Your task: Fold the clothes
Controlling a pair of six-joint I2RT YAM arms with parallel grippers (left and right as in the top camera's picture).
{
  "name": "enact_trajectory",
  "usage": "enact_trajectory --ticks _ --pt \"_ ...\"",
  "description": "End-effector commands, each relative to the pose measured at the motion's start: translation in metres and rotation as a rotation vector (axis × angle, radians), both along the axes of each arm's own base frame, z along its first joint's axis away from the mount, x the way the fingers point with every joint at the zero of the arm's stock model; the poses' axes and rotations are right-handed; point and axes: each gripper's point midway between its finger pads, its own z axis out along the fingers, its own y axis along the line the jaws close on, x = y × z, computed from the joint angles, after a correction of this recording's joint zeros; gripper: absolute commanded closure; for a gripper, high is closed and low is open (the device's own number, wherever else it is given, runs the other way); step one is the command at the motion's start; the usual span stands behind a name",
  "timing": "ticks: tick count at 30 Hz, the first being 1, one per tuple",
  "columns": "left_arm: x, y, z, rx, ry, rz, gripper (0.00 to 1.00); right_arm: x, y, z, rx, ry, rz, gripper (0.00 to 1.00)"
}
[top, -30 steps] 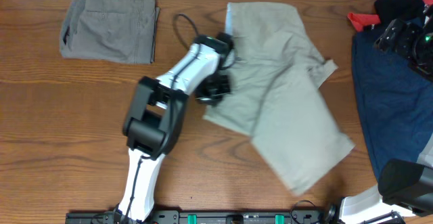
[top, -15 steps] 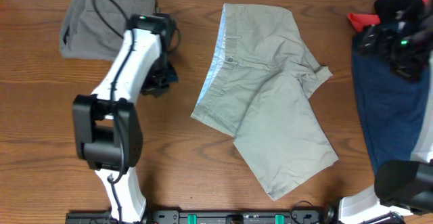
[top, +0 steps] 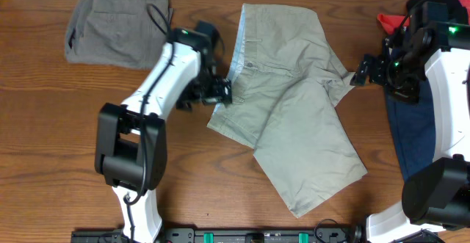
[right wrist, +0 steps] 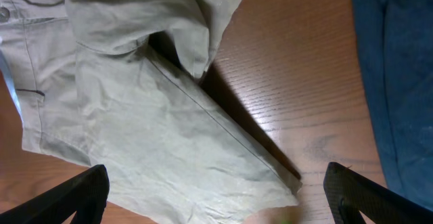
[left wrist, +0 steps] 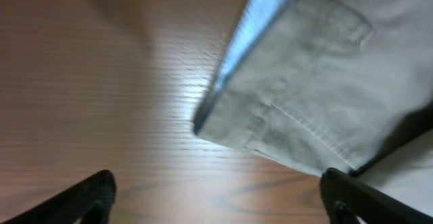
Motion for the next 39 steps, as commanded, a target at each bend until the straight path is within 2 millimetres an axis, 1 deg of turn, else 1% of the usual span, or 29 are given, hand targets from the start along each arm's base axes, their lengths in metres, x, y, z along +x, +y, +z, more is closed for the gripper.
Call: enact_trajectory --ticks 1,4,7,11,14,15,16,18,21,23,24,25,28,31,33,35,39 --pt "-0.013 0.003 -0.015 -0.003 0.036 -0.02 0.01 -0.001 0.003 0.006 0.005 -0.018 -0.004 0.01" --pt "-0.021 0.014 -0.032 0.039 0.056 0.04 0.02 -0.001 0.003 0.006 0.004 -0.018 -0.003 0.01" --pt "-0.029 0.017 -0.045 0.046 0.072 0.043 0.02 0.0 0.003 0.006 0.004 -0.023 -0.003 0.01" --pt "-0.032 0.014 -0.056 0.037 0.057 0.004 0.02 0.003 0.003 0.006 0.003 -0.032 -0.004 0.01" --pt "-0.033 0.009 -0.06 0.035 0.048 -0.011 0.0 0.003 0.002 0.006 0.002 -0.033 -0.004 0.01" --pt "-0.032 0.007 -0.062 0.033 0.042 -0.015 0.03 0.003 0.002 0.006 0.002 -0.033 -0.004 0.01" --pt "-0.031 0.005 -0.062 0.03 0.034 -0.019 0.11 0.003 0.002 0.006 0.002 -0.033 -0.003 0.01" --pt "-0.028 0.002 -0.063 0.025 0.021 -0.025 0.2 0.003 0.002 0.006 0.002 -0.033 -0.004 0.01" --pt "-0.024 -0.001 -0.064 0.019 0.003 -0.025 0.36 0.002 0.003 0.006 0.003 -0.029 -0.003 0.01" --pt "-0.023 -0.001 -0.064 0.017 -0.003 -0.024 0.42 0.0 0.003 0.006 0.004 -0.023 -0.003 0.01" --pt "-0.023 -0.001 -0.064 0.016 -0.005 -0.025 0.49 0.0 0.003 0.006 0.004 -0.021 -0.003 0.01" --pt "-0.022 -0.001 -0.064 0.016 -0.005 -0.025 0.58 -0.001 0.003 0.006 0.004 -0.019 -0.003 0.01" --pt "-0.022 -0.002 -0.064 0.016 -0.006 -0.025 0.92 -0.001 0.003 0.006 0.005 -0.015 -0.003 0.01" --pt "-0.022 0.0 -0.064 0.018 -0.007 -0.022 0.94 -0.002 0.004 0.006 0.008 -0.015 -0.003 0.01" --pt "-0.021 0.007 -0.064 0.038 -0.003 -0.007 0.94 -0.002 0.006 0.006 0.019 -0.014 0.002 0.01" --pt "-0.022 0.027 -0.063 0.112 0.01 0.061 0.94 -0.002 0.009 0.007 0.035 -0.017 0.009 0.02" --pt "-0.023 0.079 -0.052 0.271 0.022 0.211 0.94 -0.001 0.018 0.008 0.063 -0.025 0.044 0.04"
